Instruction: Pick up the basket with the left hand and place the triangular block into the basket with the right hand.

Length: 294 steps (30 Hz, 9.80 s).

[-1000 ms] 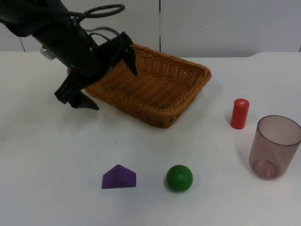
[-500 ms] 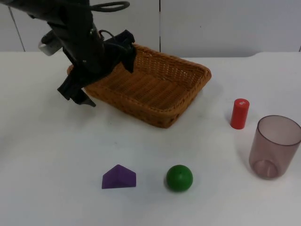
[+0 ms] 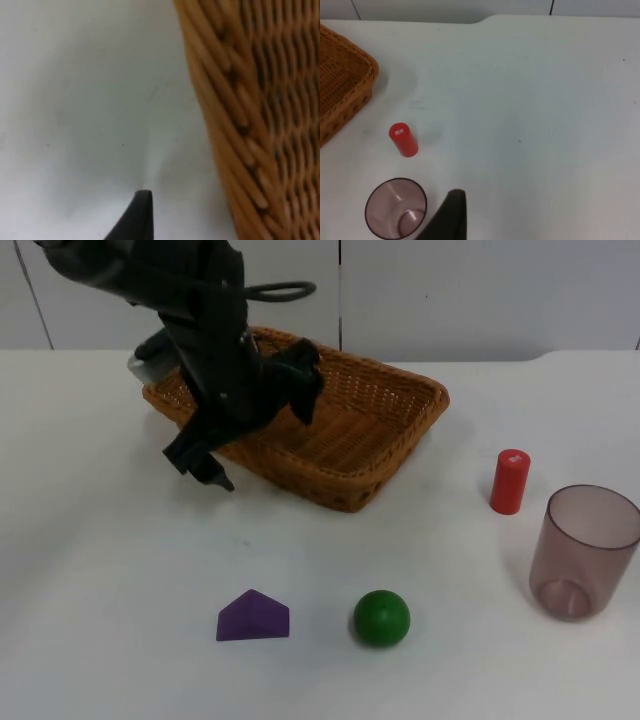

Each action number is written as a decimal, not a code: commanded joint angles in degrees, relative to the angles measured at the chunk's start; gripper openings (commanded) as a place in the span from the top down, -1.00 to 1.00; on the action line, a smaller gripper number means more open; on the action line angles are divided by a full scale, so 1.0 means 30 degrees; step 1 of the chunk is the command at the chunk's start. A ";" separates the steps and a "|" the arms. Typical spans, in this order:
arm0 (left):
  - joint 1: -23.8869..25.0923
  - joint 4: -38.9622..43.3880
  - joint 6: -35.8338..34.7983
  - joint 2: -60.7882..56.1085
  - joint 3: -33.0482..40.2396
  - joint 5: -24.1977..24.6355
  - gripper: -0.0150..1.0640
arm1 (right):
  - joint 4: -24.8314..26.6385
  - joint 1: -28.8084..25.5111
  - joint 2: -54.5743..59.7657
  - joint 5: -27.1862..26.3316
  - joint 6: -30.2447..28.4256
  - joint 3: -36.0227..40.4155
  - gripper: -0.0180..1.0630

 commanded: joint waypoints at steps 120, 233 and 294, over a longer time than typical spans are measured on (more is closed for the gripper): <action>1.2961 -1.1890 2.8694 -1.7402 1.0520 0.7407 0.98 | 1.3032 1.1917 2.2870 -0.0394 -2.3917 -1.0416 -0.97; 0.4028 -1.6351 2.8507 -1.3396 1.0949 0.4784 0.98 | -0.3030 1.5673 1.5843 0.0021 0.1537 -1.3486 0.91; 0.4028 -1.5989 2.8507 -1.3396 1.0949 0.4844 0.98 | -0.5005 1.5637 1.2700 -0.1614 0.1123 -1.0776 -0.91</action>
